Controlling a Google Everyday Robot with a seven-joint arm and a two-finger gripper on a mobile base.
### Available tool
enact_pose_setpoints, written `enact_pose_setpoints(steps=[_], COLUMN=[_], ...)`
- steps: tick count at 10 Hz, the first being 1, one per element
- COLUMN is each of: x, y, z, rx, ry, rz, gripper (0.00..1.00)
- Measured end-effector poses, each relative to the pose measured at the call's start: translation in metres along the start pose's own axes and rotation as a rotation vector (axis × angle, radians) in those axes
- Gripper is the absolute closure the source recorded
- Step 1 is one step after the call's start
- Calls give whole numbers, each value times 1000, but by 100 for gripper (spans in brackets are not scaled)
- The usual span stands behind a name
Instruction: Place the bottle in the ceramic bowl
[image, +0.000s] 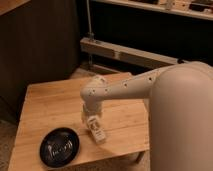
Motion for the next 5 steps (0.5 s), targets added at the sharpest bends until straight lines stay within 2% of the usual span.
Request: enact_pose_setpoints(steps=[5], x=[8], y=[2], z=[12], rx=[-8], ry=[17], rz=[-5], gripper=[35])
